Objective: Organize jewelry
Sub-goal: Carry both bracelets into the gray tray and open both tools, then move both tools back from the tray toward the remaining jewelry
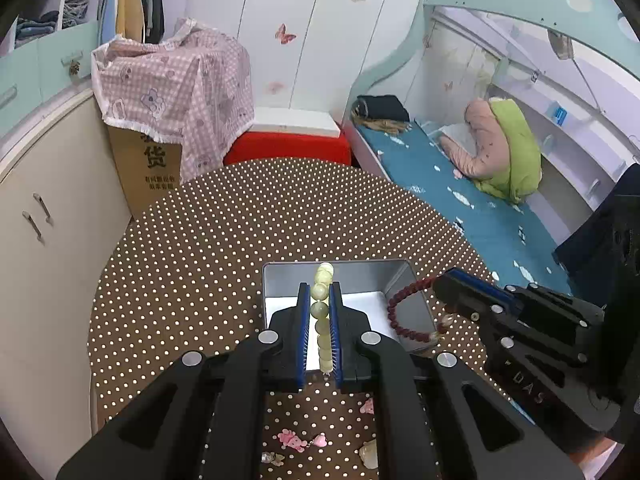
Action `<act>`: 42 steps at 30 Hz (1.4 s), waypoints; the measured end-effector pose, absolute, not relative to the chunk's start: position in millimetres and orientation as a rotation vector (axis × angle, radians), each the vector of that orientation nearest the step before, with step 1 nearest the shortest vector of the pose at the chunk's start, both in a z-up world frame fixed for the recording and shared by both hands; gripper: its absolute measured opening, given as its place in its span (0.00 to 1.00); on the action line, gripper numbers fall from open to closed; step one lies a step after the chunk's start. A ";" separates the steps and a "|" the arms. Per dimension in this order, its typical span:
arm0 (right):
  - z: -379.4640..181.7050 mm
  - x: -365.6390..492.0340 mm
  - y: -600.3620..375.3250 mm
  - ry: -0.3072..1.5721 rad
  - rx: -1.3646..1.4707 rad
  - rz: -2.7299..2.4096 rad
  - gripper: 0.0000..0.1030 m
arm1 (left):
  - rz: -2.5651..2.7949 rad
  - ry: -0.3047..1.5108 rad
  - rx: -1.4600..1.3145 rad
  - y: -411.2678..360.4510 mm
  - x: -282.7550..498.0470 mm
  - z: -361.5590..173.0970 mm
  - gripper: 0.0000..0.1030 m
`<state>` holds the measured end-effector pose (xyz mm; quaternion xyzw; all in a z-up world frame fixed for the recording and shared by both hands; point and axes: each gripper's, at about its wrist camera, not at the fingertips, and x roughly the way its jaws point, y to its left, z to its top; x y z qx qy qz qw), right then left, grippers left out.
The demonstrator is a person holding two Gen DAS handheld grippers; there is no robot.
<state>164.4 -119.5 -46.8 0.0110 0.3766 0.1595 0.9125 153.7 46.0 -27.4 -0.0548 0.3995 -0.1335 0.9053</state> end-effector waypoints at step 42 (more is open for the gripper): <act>-76.0 56.9 -123.6 0.809 -0.027 0.354 0.66 | -0.213 0.908 -0.048 65.9 44.2 -62.7 0.40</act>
